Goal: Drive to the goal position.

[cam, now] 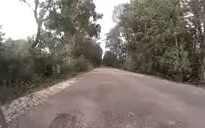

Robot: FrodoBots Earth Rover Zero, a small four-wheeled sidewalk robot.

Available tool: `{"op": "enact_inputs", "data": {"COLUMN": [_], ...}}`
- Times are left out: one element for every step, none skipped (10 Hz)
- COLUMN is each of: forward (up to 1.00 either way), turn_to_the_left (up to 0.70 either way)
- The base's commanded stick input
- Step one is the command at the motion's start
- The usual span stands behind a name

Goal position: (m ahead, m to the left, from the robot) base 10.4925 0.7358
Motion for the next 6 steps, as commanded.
{"op": "enact_inputs", "data": {"forward": [0.70, 0.70, 0.70, 0.70, 0.70, 0.70], "turn_to_the_left": [0.00, 0.00, 0.00, 0.00, 0.00, 0.00]}}
